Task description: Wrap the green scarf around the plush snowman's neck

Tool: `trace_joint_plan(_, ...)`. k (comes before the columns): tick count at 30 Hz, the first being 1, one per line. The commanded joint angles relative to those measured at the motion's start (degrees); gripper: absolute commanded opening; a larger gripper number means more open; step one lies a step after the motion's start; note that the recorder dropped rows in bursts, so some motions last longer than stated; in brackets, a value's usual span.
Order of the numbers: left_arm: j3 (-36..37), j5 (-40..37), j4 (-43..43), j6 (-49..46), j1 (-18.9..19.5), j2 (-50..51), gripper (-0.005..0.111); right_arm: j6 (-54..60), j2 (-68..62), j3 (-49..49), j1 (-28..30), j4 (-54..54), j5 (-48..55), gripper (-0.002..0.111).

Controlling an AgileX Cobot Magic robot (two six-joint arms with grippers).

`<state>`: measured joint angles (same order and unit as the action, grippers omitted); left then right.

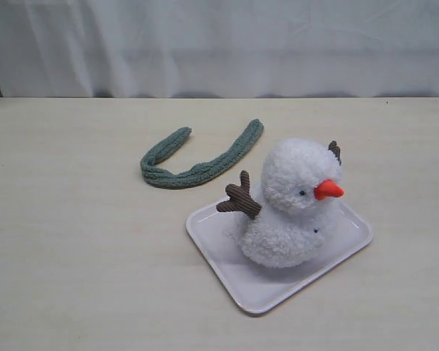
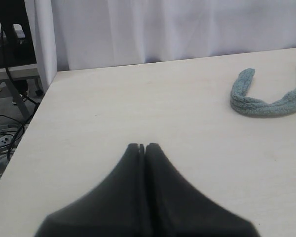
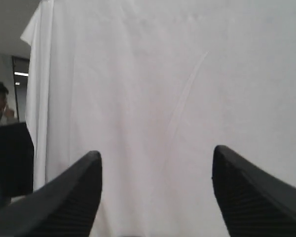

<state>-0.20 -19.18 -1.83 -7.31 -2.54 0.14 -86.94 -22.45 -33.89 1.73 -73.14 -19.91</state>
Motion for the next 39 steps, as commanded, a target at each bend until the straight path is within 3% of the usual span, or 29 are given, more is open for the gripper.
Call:
trace_joint_plan(1,0.2,0.6,-0.4,-0.1,0.3,-0.1,0.000,-22.6,-12.0,-9.4,0.2,-26.8,-4.2,0.068)
trace_joint_plan(11,0.2,0.6,-0.4,-0.1,0.3,-0.1,0.000,-20.1,-34.4,-24.6,0.2,-26.8,-7.4,0.068)
trace_joint_plan(13,0.2,0.6,-0.4,-0.1,0.3,-0.1,0.000,-13.9,-38.5,-26.5,0.2,-26.8,-4.8,0.068)
trace_joint_plan(17,0.2,0.6,-0.4,-0.1,0.3,-0.1,0.000,-0.3,-43.8,-27.4,0.2,-26.8,9.7,0.068)
trace_joint_plan(21,0.2,0.6,-0.4,-0.1,0.3,-0.1,0.000,2.5,-47.9,-27.4,0.2,-26.8,27.6,0.068)
trace_joint_plan(24,0.2,0.6,-0.4,-0.1,0.3,-0.1,0.000,4.0,-51.5,-27.9,0.2,-25.7,31.7,0.068)
trace_joint_plan(27,0.2,0.6,-0.4,-0.1,0.3,-0.1,0.000,16.1,-55.7,-29.6,0.2,-11.7,34.4,0.068)
trace_joint_plan(32,0.2,0.7,-0.3,-0.1,0.3,-0.1,0.000,55.6,-63.8,-37.4,0.2,31.9,50.5,0.068)
trace_joint_plan(35,0.2,0.7,-0.3,-0.1,0.3,-0.1,0.000,69.2,-68.4,-44.8,0.2,46.4,62.8,0.068)
trace_joint_plan(39,0.2,0.7,-0.3,-0.1,0.3,-0.1,0.000,83.5,-70.8,-51.6,0.2,64.7,70.1,0.068)
